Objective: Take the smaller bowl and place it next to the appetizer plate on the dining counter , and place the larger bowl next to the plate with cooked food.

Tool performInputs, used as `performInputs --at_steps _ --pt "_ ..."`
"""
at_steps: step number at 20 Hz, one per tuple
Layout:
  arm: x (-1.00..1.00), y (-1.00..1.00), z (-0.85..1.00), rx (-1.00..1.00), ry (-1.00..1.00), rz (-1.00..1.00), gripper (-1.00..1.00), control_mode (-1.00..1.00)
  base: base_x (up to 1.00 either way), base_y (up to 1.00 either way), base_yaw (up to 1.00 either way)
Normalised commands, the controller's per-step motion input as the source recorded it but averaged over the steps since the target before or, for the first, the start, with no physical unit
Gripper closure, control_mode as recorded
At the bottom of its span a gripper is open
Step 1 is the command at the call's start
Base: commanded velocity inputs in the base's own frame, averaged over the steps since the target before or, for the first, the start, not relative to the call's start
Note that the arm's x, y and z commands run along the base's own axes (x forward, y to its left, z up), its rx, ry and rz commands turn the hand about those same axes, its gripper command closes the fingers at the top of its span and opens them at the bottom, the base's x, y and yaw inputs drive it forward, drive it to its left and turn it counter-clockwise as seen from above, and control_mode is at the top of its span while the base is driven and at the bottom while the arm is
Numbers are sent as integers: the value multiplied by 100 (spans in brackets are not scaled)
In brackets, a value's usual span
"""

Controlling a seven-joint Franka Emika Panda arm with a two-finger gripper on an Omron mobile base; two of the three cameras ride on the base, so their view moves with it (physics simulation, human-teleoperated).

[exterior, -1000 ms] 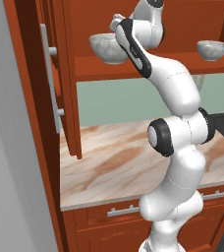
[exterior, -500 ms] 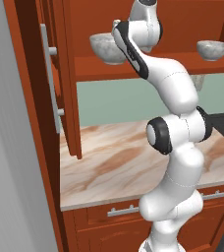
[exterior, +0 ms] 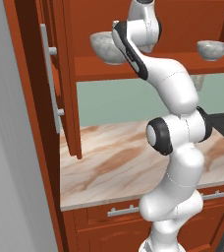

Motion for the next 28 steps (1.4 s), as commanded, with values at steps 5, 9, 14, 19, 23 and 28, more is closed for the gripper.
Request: performInputs --at_steps 5,9,14,19,23,28 --pt "-70 -24 -2 0 -2 -4 100 -100 0 0 0" --pt "-100 -49 -5 0 -7 -6 100 -100 0 0 0" --pt "-100 -63 -12 1 -11 0 100 -100 0 0 0" --pt "-100 -54 -19 2 -4 1 100 -100 0 0 0" --pt "-100 -47 -14 0 0 9 100 -100 0 0 0" --pt "-100 -49 -8 0 0 12 100 -100 0 0 0"
